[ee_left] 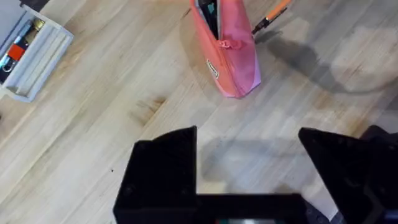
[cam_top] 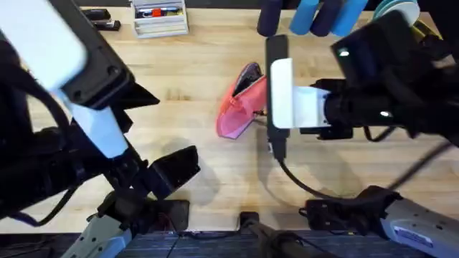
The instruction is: Unzip the bag, pick up the pens from the table one at a time and place them inside, then zip the bag closed.
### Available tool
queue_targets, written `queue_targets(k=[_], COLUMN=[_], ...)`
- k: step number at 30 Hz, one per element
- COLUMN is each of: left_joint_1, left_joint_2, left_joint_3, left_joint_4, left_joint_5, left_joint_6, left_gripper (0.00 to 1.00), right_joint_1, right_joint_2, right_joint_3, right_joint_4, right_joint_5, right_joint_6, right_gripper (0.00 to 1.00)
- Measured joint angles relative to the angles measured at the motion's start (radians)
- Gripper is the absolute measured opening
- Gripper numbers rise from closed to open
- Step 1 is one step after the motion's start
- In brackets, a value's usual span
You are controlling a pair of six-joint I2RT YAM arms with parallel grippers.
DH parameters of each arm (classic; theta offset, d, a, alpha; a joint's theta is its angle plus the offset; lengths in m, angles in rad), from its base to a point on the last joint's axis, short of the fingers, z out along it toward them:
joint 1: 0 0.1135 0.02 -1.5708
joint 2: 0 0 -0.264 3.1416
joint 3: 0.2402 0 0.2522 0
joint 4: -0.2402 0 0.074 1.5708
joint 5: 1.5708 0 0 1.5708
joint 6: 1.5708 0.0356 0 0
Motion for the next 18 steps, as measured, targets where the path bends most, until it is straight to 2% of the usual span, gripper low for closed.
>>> queue_targets(k=[7,12,18], left_joint_1=[0.000,0.000,0.000], left_joint_2=[0.000,0.000,0.000], left_joint_3=[0.000,0.000,0.000], left_joint_4=[0.000,0.000,0.000], left_joint_5=[0.000,0.000,0.000], left_joint_6=[0.000,0.000,0.000], left_gripper=[0.994,0.994,0.994], right_joint_1=[0.000,-0.013,-0.071], right_joint_2=[-0.090,-0.054,0.018], right_joint_3=[0.000,0.000,0.000], right_joint_4=[0.059,0.170,0.317], right_joint_5=[0.000,0.000,0.000], right_joint_6=[-0.009,-0.057,-0.151], right_gripper=[0.034,0.034,0.034])
